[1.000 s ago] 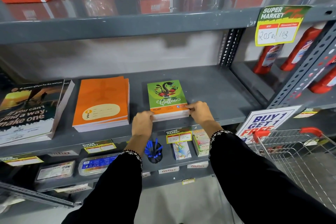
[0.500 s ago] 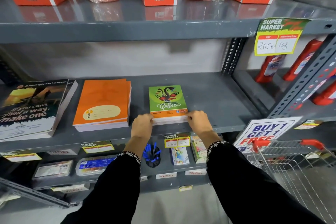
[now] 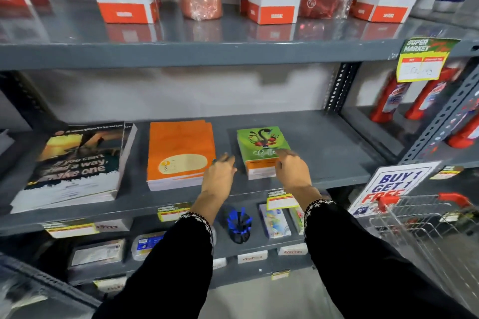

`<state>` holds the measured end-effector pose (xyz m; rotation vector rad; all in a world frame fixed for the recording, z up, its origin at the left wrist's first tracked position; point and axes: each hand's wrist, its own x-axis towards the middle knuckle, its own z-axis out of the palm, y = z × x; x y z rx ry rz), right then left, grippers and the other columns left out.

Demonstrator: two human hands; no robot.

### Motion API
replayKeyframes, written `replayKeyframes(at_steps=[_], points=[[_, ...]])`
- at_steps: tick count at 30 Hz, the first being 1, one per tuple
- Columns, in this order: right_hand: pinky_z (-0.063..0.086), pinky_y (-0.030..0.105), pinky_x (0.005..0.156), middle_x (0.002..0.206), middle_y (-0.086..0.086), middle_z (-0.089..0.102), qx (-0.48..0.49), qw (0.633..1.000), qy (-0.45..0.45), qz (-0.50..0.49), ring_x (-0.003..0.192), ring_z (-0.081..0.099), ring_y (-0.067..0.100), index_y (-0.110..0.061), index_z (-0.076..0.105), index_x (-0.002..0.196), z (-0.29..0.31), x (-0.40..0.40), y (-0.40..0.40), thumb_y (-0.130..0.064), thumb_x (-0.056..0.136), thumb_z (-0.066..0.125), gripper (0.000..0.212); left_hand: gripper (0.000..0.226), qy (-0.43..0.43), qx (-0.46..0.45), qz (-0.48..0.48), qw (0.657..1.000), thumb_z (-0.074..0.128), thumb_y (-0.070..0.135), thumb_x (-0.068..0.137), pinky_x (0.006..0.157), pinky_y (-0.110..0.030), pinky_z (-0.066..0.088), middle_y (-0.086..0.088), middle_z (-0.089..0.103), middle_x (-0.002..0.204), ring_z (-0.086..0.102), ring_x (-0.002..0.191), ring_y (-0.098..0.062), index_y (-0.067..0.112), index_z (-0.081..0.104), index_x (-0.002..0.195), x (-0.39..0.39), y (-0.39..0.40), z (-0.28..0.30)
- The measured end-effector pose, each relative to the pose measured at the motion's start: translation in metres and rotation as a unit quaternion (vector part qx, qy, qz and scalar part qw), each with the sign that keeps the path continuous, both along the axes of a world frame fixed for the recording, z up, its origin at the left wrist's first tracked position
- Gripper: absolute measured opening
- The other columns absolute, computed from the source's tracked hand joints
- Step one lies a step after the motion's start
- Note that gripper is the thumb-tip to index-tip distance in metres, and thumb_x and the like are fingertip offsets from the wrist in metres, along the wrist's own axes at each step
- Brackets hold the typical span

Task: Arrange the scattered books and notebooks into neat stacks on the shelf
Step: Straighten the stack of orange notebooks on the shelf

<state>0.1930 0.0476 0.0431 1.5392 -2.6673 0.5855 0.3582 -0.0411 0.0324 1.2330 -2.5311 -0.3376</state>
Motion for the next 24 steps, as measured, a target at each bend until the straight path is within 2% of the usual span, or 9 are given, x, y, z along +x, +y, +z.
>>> replayKeyframes(at_steps=[2,6,8,11,14,17,24], points=[[0.05,0.039,0.088,0.127,0.015,0.062,-0.007,1.0,-0.013,0.001,0.114,0.058,0.034,-0.01,0.057,0.126,0.002,0.035,-0.016,-0.006,0.087,0.048,0.04,0.033,0.003,-0.011,0.01,1.0,0.053,0.012,0.091,0.092,-0.042,0.049,-0.012,0.056,0.133,0.058,0.114,-0.033,0.009,0.055,0.123,0.035,-0.016,0.005],[0.049,0.041,0.088,0.121,0.02,0.064,0.009,0.998,-0.048,0.03,0.111,0.06,0.036,-0.006,0.059,0.122,-0.001,0.095,-0.041,-0.01,0.088,0.051,0.035,0.04,0.007,-0.007,0.057,0.998,0.054,0.013,0.091,0.1,-0.04,0.045,-0.014,0.049,0.142,0.052,0.124,-0.032,0.011,0.052,0.131,0.102,-0.045,0.008],[0.048,0.04,0.092,0.125,0.019,0.063,0.025,0.996,-0.068,0.051,0.114,0.059,0.034,-0.005,0.058,0.124,-0.005,0.119,-0.052,-0.01,0.088,0.052,0.037,0.041,0.005,0.007,0.081,0.997,0.058,0.016,0.089,0.094,-0.043,0.049,-0.014,0.053,0.136,0.055,0.118,-0.035,0.011,0.052,0.129,0.133,-0.056,0.008],[0.045,0.038,0.097,0.132,0.02,0.055,0.069,0.992,-0.09,0.057,0.119,0.055,0.035,-0.007,0.045,0.136,-0.01,0.141,-0.064,-0.009,0.088,0.052,0.049,0.035,0.025,0.041,0.091,0.995,0.061,0.013,0.088,0.087,-0.043,0.051,-0.017,0.062,0.119,0.062,0.105,-0.036,0.009,0.056,0.123,0.161,-0.064,0.004],[0.042,0.038,0.103,0.141,0.019,0.04,0.113,0.987,-0.101,0.052,0.125,0.049,0.036,-0.015,0.03,0.147,-0.015,0.149,-0.071,-0.009,0.091,0.05,0.059,0.032,0.042,0.081,0.101,0.991,0.055,0.006,0.091,0.087,-0.04,0.051,-0.021,0.067,0.115,0.063,0.104,-0.034,0.008,0.058,0.123,0.171,-0.067,0.0],[0.042,0.035,0.104,0.142,0.018,0.038,0.121,0.989,-0.083,0.035,0.124,0.052,0.034,-0.013,0.037,0.143,-0.017,0.148,-0.073,-0.007,0.093,0.049,0.052,0.03,0.058,0.097,0.109,0.988,0.053,0.008,0.093,0.093,-0.038,0.05,-0.02,0.067,0.118,0.063,0.108,-0.033,0.008,0.061,0.122,0.171,-0.067,-0.004],[0.048,0.035,0.096,0.13,0.018,0.054,0.094,0.995,-0.038,0.01,0.115,0.059,0.031,-0.003,0.056,0.126,-0.019,0.145,-0.074,0.002,0.092,0.044,0.036,0.03,0.098,0.115,0.128,0.98,0.052,0.009,0.095,0.099,-0.037,0.048,-0.015,0.069,0.119,0.063,0.11,-0.031,0.013,0.063,0.122,0.174,-0.069,-0.015]])
